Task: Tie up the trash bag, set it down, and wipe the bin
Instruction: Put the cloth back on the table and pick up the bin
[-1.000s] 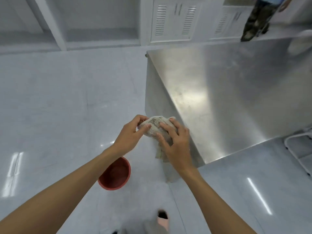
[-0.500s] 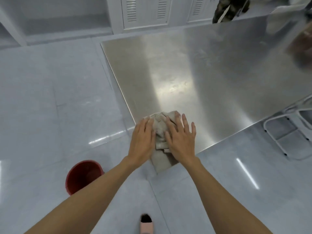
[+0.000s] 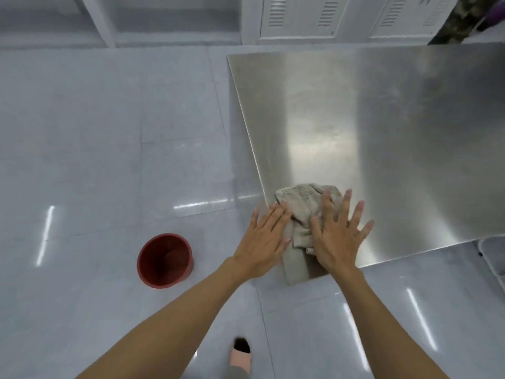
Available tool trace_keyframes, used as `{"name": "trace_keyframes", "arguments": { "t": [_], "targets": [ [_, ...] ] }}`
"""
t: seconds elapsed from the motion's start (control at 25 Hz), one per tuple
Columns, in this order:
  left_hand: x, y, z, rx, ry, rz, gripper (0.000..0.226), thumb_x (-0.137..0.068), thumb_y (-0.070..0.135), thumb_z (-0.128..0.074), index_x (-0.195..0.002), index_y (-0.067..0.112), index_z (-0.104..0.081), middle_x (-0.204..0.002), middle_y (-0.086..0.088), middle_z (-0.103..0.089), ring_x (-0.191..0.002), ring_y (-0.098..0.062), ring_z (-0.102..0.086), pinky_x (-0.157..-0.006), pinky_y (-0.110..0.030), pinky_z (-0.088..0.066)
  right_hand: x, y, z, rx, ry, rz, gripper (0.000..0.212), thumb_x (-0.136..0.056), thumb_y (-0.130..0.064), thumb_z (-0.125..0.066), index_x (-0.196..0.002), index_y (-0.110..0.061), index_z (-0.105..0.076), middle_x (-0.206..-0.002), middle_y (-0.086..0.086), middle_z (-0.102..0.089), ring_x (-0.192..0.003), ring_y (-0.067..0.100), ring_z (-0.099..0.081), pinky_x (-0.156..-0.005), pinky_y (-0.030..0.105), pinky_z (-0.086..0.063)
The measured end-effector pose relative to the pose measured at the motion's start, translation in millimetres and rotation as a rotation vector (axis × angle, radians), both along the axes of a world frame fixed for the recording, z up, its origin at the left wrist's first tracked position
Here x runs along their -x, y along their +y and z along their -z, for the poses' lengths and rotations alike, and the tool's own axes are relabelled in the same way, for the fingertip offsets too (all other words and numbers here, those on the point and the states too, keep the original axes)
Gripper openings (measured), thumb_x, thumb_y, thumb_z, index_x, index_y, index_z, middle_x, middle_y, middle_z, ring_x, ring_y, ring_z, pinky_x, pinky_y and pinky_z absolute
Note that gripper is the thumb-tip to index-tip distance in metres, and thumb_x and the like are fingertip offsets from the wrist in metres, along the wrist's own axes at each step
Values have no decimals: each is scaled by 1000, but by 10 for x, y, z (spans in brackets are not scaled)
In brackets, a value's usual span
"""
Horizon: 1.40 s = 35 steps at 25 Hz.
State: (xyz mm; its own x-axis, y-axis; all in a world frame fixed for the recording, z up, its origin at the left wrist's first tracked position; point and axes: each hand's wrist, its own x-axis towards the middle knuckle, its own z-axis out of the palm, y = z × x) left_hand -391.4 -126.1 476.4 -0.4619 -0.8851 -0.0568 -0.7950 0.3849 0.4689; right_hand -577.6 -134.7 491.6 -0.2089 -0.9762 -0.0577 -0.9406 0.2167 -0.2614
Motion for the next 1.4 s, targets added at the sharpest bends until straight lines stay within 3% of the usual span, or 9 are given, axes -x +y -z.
{"name": "trace_keyframes", "arguments": {
  "t": [0.08,0.2,0.36,0.52,0.64,0.72,0.96,1.16,1.4],
  "targets": [
    [-348,205,76,0,99,-95,56,-107,31,-28,-157,21,-4,-166,4,5,-153,-14,11,-122,-36,15,-288,16,-110,136,-113,74,75,-93,-59,-19,-159,-27,-8,-167,9,11,-153,33,10,-122,61,3],
    [-1270,601,348,-74,147,-354,55,-106,23,-35,-156,21,-13,-166,2,-3,-154,-18,7,-120,-33,16,-1144,140,-61,324,-325,-140,66,-98,-36,-42,-156,-13,-23,-166,13,-9,-154,29,-5,-126,48,-8],
    [-2576,991,888,-220,222,-696,57,-103,16,-42,-155,19,-18,-164,0,-12,-154,-22,-2,-123,-36,6,-2379,307,552,91,-495,-377,66,-98,-14,-58,-155,-14,-24,-165,8,-18,-152,21,-16,-124,42,-17],
    [-3487,1205,1923,-326,301,-972,59,-102,17,-46,-155,20,-21,-164,-1,-17,-152,-19,-8,-122,-31,-7,-3198,305,1844,-98,-582,-328,69,-96,-11,-63,-155,-14,-27,-163,6,-25,-151,21,-20,-124,51,-21],
    [-3879,1168,3047,-386,359,-1137,61,-101,17,-49,-155,19,-20,-163,-1,-21,-151,-20,-15,-122,-34,-14,-3592,213,3103,-161,-587,-269,69,-97,-21,-62,-156,-23,-26,-164,0,-23,-151,16,-18,-122,37,-18],
    [-4021,1051,3683,-395,399,-1180,63,-101,17,-51,-155,19,-18,-162,-1,-22,-151,-21,-18,-123,-40,-18,-3741,106,3812,-180,-575,-266,69,-98,-27,-60,-156,-31,-24,-165,-5,-19,-151,16,-16,-116,29,-14],
    [-4059,781,5250,-397,479,-1269,74,-96,35,-60,-155,32,-15,-162,-3,-23,-150,-23,-23,-121,-46,-26,-3960,-7,5549,-196,-561,-213,74,-97,-36,-59,-155,-42,-13,-164,-3,-18,-150,23,-21,-111,35,-23],
    [-3904,668,5395,-344,558,-1367,69,-92,36,-65,-149,26,-29,-142,2,-52,-126,-21,-55,-105,-34,-46,-4026,71,5782,-143,-607,-141,74,-97,-37,-59,-156,-40,-14,-145,-1,-42,-127,13,-48,-96,25,-38],
    [-3868,646,4163,-314,550,-1283,65,-91,37,-66,-145,28,-32,-131,9,-55,-109,-12,-55,-92,-28,-47,-3868,117,4595,-109,-651,-143,72,-98,-36,-57,-156,-40,-15,-144,-1,-44,-118,3,-43,-86,8,-34]
  ]
}}
